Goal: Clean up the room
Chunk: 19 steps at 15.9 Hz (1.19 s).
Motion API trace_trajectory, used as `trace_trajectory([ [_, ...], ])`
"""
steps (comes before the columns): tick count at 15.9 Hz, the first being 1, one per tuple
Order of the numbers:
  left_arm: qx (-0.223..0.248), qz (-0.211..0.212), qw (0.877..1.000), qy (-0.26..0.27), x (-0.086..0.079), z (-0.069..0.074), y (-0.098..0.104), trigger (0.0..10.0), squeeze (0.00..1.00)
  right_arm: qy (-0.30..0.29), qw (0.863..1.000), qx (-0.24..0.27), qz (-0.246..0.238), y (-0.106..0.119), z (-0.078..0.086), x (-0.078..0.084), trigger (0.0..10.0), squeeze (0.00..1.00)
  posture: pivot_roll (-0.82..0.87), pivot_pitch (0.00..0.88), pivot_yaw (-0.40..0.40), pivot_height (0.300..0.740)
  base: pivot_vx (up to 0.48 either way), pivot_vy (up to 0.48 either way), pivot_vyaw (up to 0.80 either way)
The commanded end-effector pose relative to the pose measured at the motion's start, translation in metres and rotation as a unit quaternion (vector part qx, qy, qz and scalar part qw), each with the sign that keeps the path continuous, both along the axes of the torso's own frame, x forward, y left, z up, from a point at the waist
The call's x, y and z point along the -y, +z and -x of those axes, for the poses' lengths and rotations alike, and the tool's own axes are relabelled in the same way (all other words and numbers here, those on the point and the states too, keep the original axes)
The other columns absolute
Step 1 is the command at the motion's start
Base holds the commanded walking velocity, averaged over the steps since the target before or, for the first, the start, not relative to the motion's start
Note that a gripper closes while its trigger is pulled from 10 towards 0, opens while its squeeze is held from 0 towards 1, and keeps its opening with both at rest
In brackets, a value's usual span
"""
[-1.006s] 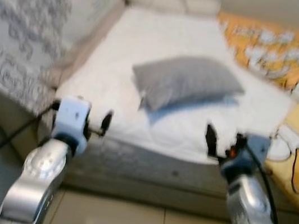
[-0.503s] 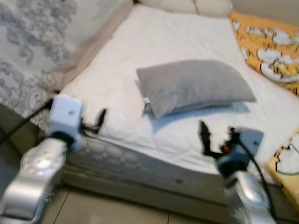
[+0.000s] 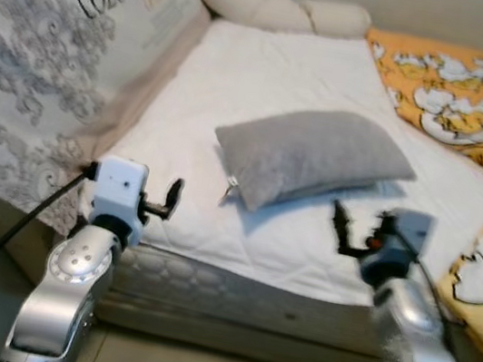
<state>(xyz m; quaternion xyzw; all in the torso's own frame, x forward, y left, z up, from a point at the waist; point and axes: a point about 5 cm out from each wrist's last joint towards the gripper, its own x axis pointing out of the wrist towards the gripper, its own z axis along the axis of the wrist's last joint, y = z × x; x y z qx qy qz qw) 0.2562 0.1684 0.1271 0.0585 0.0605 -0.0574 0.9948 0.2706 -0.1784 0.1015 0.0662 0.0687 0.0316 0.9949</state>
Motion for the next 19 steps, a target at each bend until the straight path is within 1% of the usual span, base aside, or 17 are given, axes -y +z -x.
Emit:
trace_trajectory([
  [1,0.003,-0.008,1.0,0.011,-0.0076,-0.0011,0.0034,10.0,0.0,0.013,1.0,0.005,-0.007,0.0035,-0.0027,-0.0101,10.0,0.0,0.0,0.0,0.016,0.74,0.296,0.0,-0.56],
  [4,0.003,-0.009,1.0,0.01,-0.008,-0.0021,0.0038,10.0,0.0,0.012,1.0,0.005,-0.009,0.0039,-0.0034,-0.0115,10.0,0.0,0.0,0.0,0.018,0.74,0.298,0.0,-0.69],
  [14,0.002,-0.011,1.0,0.009,-0.0082,-0.003,0.0039,10.0,0.0,0.016,1.0,0.006,-0.005,0.0051,-0.0035,-0.0136,10.0,0.0,0.0,0.0,0.019,0.74,0.301,0.0,0.0],
  [16,0.002,-0.011,1.0,0.01,-0.0083,-0.0028,0.004,10.0,0.0,0.034,0.999,0.007,0.017,0.0056,-0.003,-0.0173,10.0,0.0,0.0,0.0,0.02,0.74,0.304,0.0,0.0],
  [19,0.002,-0.013,1.0,0.008,-0.0075,-0.003,0.0041,10.0,0.0,0.035,0.999,0.006,0.027,0.0045,-0.0023,-0.0182,10.0,0.0,0.0,0.0,0.02,0.74,0.307,0.0,0.0],
])
